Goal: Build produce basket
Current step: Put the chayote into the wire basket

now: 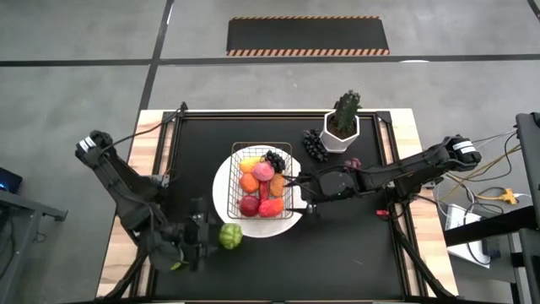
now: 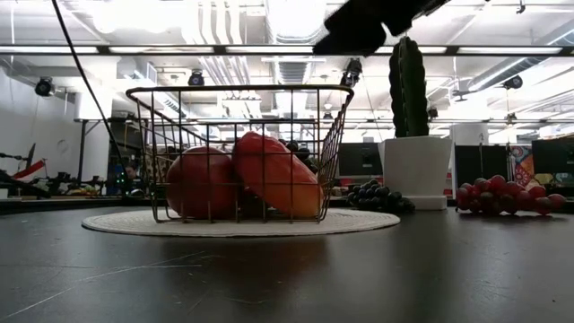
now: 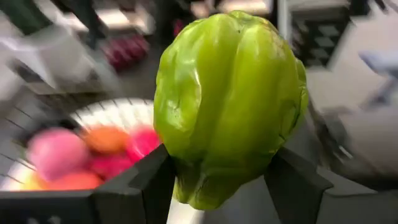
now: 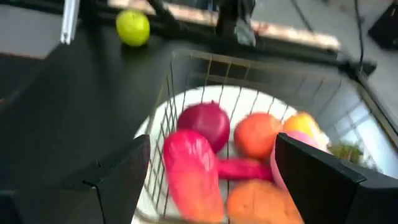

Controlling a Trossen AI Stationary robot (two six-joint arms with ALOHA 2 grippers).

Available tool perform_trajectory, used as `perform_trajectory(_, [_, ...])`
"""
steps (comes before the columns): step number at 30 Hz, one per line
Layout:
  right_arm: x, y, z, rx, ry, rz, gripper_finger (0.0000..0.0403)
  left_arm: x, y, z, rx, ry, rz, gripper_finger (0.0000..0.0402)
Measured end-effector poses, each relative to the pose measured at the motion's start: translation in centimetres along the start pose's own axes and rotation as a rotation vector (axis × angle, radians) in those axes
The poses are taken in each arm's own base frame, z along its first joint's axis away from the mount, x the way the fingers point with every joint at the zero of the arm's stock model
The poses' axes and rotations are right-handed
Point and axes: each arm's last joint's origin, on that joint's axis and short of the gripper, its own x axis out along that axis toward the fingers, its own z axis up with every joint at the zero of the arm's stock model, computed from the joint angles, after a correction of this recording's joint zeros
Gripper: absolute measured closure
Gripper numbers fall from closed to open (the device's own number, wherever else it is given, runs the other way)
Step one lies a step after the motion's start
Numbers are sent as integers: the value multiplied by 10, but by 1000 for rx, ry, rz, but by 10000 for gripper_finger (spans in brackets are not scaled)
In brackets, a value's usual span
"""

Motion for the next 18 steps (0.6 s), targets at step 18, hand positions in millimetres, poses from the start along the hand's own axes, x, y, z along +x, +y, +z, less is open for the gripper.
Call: perform_trajectory(18, [35,10,9,-100,-513,-1,76,64,38,-3,2,-209,313,198])
